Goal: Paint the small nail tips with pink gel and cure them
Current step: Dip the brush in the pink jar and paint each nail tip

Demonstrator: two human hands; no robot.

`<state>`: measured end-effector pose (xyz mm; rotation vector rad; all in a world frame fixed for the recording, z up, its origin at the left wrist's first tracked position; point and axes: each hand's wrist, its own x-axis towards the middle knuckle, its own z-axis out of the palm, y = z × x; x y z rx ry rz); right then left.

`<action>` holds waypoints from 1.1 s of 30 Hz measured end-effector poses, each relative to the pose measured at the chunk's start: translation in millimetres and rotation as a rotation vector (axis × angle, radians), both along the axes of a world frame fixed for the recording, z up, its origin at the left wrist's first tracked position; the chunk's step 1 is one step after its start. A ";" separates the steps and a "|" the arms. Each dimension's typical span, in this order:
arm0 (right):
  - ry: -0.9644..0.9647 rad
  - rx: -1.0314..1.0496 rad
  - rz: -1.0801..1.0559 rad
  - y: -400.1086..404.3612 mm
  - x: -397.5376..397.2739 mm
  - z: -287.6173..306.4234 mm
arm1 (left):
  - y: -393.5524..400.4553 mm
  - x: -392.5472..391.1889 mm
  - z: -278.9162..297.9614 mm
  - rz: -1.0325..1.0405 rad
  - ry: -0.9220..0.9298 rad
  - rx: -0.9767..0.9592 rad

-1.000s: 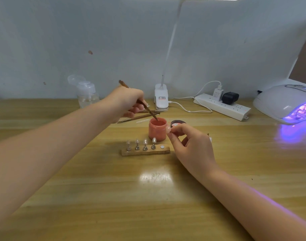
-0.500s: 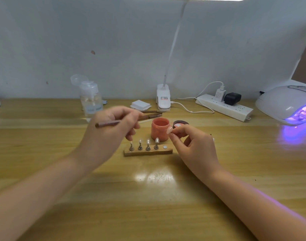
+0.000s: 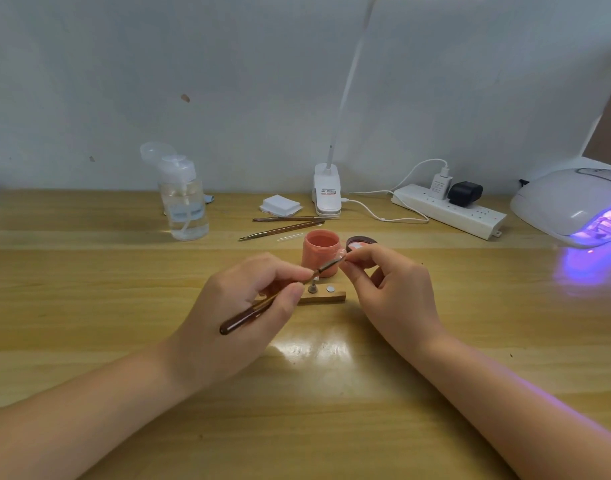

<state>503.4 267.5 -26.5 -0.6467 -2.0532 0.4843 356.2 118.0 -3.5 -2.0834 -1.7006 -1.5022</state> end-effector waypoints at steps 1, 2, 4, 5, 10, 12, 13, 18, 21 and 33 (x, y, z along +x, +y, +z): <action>0.001 -0.002 0.002 0.0 0.1 0.0 | -0.7 0.2 -0.4 -0.001 -0.004 -0.001; -0.001 -0.007 0.005 -0.1 0.2 0.0 | -1.8 0.4 -0.9 -0.003 -0.021 0.000; 0.000 -0.015 0.009 -0.1 0.3 0.0 | -3.5 0.4 -1.5 -0.005 -0.087 0.005; 0.004 -0.016 0.010 -0.2 0.4 -0.1 | -3.7 0.7 -1.5 -0.002 -0.124 0.008; 0.006 -0.003 0.017 -1.5 0.7 0.5 | -0.2 3.3 0.1 0.011 -0.176 -0.019; 0.000 -0.003 0.012 -1.2 1.2 0.8 | -0.1 3.5 0.5 0.006 -0.138 -0.026; -0.004 -0.003 0.008 -1.0 1.5 0.8 | -0.8 3.5 0.6 0.004 -0.128 -0.020; 0.004 -0.010 0.017 -0.8 1.2 1.0 | -2.1 4.3 1.3 0.025 -0.168 0.007; 0.002 -0.010 0.012 -0.8 0.9 0.5 | 0.9 5.2 0.7 0.040 -0.098 -0.021; 0.047 -0.083 0.057 -0.4 0.8 0.6 | -1.5 6.0 -3.0 0.006 -0.264 -0.050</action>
